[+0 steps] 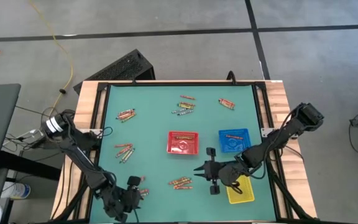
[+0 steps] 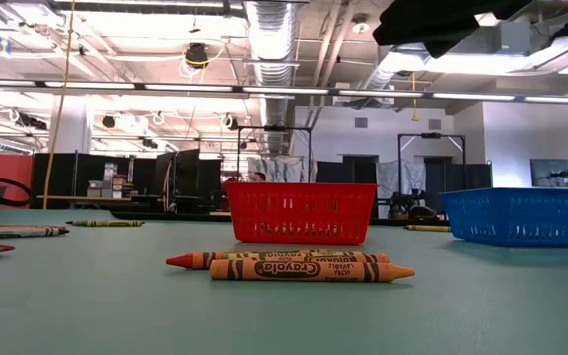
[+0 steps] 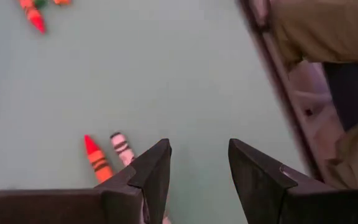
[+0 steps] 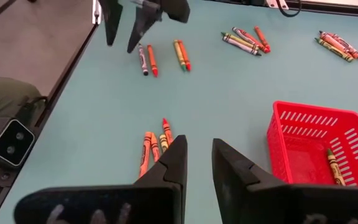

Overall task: Sort crayons
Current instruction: Put the black crayon into the yellow basket

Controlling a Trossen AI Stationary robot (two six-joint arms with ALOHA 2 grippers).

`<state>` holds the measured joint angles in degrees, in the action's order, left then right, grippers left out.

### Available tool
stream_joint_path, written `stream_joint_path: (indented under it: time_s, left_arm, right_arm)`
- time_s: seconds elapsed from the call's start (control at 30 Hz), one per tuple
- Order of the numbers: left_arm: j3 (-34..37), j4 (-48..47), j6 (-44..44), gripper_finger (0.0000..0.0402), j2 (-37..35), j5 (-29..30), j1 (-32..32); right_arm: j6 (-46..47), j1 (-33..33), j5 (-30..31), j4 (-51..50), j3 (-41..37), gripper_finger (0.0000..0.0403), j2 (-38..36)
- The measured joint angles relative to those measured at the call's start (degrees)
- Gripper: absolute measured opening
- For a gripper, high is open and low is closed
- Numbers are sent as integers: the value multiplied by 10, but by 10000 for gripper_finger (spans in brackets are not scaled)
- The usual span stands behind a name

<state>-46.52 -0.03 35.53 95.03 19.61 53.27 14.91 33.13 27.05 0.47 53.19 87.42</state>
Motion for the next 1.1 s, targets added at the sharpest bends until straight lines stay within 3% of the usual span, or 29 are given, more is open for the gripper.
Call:
stream_joint_path:
  time_s: [0.4,0.93,1.1]
  left_arm:
    - [0,-5,16,153,29,52,12]
    - [0,-84,58,152,29,47,11]
    - [-1,-112,69,120,31,47,9]
  right_arm:
    - [1,7,0,0,0,67,0]
    - [2,6,0,0,0,67,0]
    - [2,6,0,0,0,67,0]
